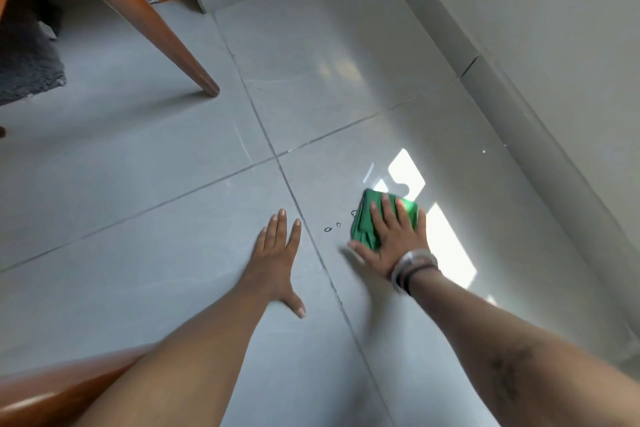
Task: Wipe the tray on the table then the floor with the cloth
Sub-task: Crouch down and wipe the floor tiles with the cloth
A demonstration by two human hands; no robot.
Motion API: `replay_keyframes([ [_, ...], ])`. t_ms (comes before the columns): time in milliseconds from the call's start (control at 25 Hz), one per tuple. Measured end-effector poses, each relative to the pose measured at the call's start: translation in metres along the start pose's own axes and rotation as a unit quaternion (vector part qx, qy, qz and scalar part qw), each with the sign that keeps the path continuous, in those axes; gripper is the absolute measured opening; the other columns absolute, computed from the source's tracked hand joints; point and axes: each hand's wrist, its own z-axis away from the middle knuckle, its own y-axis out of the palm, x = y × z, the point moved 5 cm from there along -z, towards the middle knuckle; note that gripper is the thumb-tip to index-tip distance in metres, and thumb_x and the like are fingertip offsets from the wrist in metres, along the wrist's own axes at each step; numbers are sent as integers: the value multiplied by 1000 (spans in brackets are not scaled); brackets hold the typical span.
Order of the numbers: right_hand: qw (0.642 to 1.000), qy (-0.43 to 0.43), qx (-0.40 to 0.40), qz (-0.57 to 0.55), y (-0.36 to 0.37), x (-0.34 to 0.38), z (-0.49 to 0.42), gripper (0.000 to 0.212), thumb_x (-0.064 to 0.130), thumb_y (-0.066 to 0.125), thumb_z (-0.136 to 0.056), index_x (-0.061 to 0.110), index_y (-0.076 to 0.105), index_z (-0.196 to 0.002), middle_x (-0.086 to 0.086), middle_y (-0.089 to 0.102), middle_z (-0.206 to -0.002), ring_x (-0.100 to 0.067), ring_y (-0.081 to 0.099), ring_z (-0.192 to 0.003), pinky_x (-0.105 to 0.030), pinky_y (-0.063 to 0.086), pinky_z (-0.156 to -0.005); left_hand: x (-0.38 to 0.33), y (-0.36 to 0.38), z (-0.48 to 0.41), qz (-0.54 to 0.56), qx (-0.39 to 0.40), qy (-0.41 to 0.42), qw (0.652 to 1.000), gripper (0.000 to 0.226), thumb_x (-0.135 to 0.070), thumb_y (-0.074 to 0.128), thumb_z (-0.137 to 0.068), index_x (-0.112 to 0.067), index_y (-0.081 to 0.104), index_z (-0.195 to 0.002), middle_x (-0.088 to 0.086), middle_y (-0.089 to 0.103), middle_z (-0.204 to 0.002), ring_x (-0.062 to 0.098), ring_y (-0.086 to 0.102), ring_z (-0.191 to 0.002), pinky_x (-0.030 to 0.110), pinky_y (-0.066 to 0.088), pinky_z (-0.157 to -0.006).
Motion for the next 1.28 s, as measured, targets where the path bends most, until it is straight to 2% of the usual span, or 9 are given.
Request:
replay_keyframes([
  [80,1000,23,4,-15,-13,8,-30,104,88,6,-70,23,4,-151,-3,-5,-162,-27,-8,-146,-55,-6,-113,0,1,-1,6,2,-4,1000,177,-79,77,-21,-19,-40,-139,18,-48,-145,34,-48,-130,46,-16,-114],
  [320,969,-241,59,14,35,52,70,94,87,11,-75,31,2,-150,3,-7,-160,-23,-11,-146,-51,-28,-107,-5,-6,4,23,-22,-11,999,174,-66,87,-28,-14,-29,-146,16,-46,-145,33,-34,-140,42,-3,-120],
  [520,991,92,-27,-91,1,11,-7,92,84,6,-75,30,7,-150,3,-3,-161,-23,-8,-146,-54,-15,-111,-6,-4,1,1,-46,-15,999,173,-66,87,-27,-12,-27,-147,15,-46,-142,35,-29,-144,43,0,-120],
  [680,997,-6,-27,-68,-1,59,-34,92,84,8,-76,29,7,-150,2,-4,-162,-23,-12,-146,-55,-16,-111,-2,-3,0,7,-42,-2,999,174,-70,84,-26,-17,-32,-144,15,-46,-144,33,-33,-141,42,-5,-119],
  [840,988,-135,-54,-48,41,73,55,86,83,21,-80,31,17,-149,1,11,-161,-24,0,-147,-55,-13,-113,-3,-6,0,16,-49,-7,999,174,-69,85,-25,-22,-43,-133,13,-48,-144,30,-37,-138,39,-8,-118],
  [960,995,11,-32,-89,48,53,83,81,80,19,-83,32,19,-149,4,10,-159,-21,3,-147,-55,-15,-113,-5,-6,3,14,-33,-7,999,174,-69,85,-25,-20,-44,-132,15,-47,-145,30,-39,-136,40,-6,-118],
  [1120,953,234,-66,-181,1,32,-6,81,74,12,-84,28,9,-150,0,-1,-162,-23,-5,-146,-59,-14,-113,-8,-11,3,2,-31,-21,999,176,-67,87,-26,-14,-32,-144,17,-45,-146,33,-35,-139,42,-3,-119],
  [1200,950,254,-50,-176,-12,31,-41,82,72,14,-85,24,10,-151,-4,0,-162,-25,-5,-146,-62,-8,-113,-12,-12,5,-16,-21,-32,999,175,-65,88,-27,-12,-30,-145,20,-42,-148,36,-32,-141,44,-3,-120],
  [1280,975,167,-47,-136,-5,48,-39,82,72,11,-85,24,6,-151,-4,-4,-161,-26,-8,-146,-59,-13,-112,-13,-14,6,-16,-17,-31,999,174,-64,88,-28,-12,-30,-146,21,-39,-151,36,-31,-142,43,-4,-119],
])
